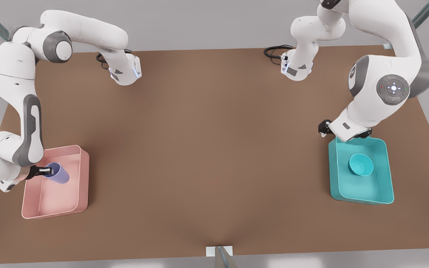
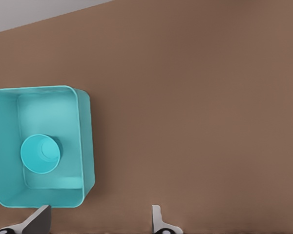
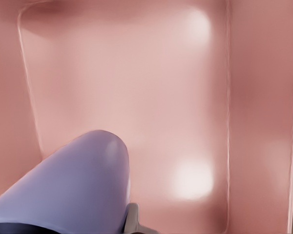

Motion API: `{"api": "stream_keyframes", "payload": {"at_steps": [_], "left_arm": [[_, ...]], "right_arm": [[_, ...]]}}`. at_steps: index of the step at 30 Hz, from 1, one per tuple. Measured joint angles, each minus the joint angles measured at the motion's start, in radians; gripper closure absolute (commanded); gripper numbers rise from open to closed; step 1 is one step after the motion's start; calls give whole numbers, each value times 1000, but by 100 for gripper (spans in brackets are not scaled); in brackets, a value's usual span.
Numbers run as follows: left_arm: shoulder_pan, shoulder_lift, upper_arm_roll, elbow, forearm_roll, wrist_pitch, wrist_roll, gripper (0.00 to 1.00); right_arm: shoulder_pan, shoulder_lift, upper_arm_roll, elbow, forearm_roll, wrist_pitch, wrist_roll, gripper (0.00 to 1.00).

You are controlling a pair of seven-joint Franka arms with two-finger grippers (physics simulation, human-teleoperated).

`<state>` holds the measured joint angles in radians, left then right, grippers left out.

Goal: Put the bowls and cups in different boxes

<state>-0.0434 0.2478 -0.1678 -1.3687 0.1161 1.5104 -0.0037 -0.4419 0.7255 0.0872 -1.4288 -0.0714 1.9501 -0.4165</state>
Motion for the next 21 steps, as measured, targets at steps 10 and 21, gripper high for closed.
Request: {"api": "stream_keyframes", "payload": {"at_steps": [10,21], "left_arm": [[13,0,3,26,-12,-220,-42,0],[13,-1,1,31,-24,-265,-68,0]], "right_arm": [[-6,41,6,-10,-24,95,-97,0],[121,-198,108,168,16,-267,-141,0]]}}
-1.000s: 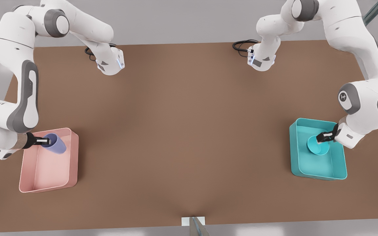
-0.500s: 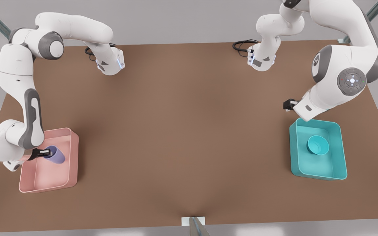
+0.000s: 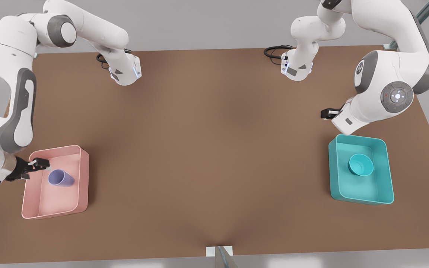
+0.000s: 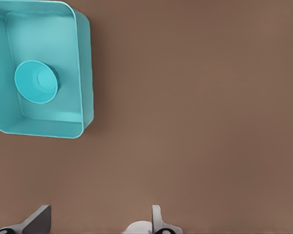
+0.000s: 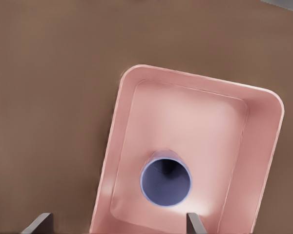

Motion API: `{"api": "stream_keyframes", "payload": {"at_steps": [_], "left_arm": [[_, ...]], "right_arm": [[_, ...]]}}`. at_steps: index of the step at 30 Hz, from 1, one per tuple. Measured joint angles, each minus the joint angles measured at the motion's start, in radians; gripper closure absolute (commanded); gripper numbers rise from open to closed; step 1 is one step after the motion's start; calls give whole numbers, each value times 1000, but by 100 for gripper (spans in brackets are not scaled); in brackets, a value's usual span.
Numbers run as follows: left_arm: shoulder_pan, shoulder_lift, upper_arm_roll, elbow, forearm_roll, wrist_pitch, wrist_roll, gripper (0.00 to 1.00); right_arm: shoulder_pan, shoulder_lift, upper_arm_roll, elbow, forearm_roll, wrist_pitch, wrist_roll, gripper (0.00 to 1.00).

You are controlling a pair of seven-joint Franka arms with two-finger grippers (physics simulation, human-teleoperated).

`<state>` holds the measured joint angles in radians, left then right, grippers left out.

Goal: Put the bowls and cups in different boxes

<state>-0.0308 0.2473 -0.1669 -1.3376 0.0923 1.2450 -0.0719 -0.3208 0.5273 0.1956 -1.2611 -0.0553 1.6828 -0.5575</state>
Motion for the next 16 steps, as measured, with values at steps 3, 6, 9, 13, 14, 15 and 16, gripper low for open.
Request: {"api": "stream_keyframes", "payload": {"at_steps": [3,6,9,13,14,15,16], "left_arm": [[11,4,3,5,-11,-1,-5,0],[19,5,3,6,-15,-2,-8,0],[20,4,3,6,-18,-3,-12,0],[23,5,3,6,-19,-3,-15,0],[23,5,3,6,-19,-3,-16,0],[23,5,3,6,-19,-3,-16,0],[23,5,3,6,-19,-3,-17,0]], "right_arm": [[223,-24,15,42,-63,-162,105,0],[253,-209,15,-7,-77,-269,195,0],[249,-399,-10,-91,-47,-353,272,0],[238,-453,-26,-132,-24,-426,358,0],[237,-455,-27,-133,-21,-437,376,0],[236,-456,-27,-134,-20,-447,394,0],[236,-457,-28,-135,-18,-456,410,0]]}}
